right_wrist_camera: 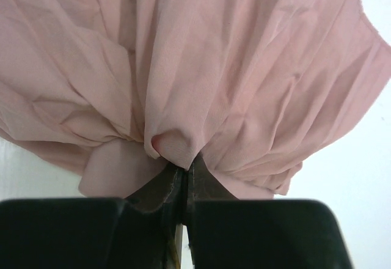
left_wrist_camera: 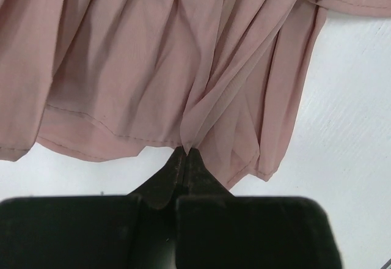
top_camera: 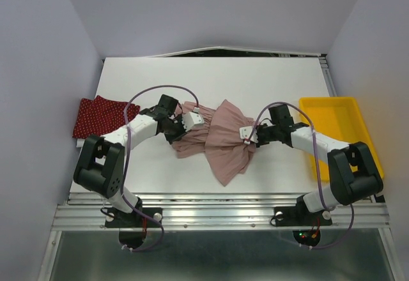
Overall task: Fold and stack the skirts
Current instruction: Fold the skirt
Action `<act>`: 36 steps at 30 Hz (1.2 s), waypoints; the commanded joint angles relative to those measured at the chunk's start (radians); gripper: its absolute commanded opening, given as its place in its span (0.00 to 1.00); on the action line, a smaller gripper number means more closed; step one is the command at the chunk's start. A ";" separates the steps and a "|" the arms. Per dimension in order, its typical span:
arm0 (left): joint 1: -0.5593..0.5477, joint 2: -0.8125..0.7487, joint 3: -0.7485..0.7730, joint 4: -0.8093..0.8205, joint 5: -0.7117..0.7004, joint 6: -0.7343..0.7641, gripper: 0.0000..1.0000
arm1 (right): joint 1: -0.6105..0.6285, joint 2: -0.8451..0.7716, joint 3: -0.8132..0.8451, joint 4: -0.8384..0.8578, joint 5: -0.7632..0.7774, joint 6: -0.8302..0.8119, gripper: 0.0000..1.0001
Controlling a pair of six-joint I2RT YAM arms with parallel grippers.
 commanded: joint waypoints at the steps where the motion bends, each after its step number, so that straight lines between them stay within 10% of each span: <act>1: 0.002 -0.026 0.069 -0.028 -0.030 -0.015 0.00 | 0.000 -0.049 0.135 -0.054 0.039 0.017 0.02; 9: 0.002 -0.097 0.143 -0.111 -0.021 -0.031 0.00 | 0.009 -0.114 0.258 -0.341 -0.018 -0.053 0.01; 17: 0.002 -0.111 0.103 -0.135 -0.028 -0.016 0.00 | 0.063 -0.085 0.033 -0.223 0.028 -0.017 0.06; 19: 0.000 -0.111 0.089 -0.134 -0.030 -0.003 0.02 | 0.072 -0.060 0.008 -0.185 0.029 0.005 0.18; 21: 0.002 -0.141 0.068 -0.128 -0.019 0.018 0.36 | 0.081 -0.049 -0.004 -0.156 0.017 0.044 0.49; 25: 0.000 -0.265 0.063 -0.097 0.053 0.038 0.57 | 0.081 -0.101 0.036 -0.146 -0.003 0.173 0.76; 36: -0.249 -0.267 0.200 0.028 0.012 -0.011 0.56 | -0.125 -0.319 0.068 -0.146 0.088 0.845 0.77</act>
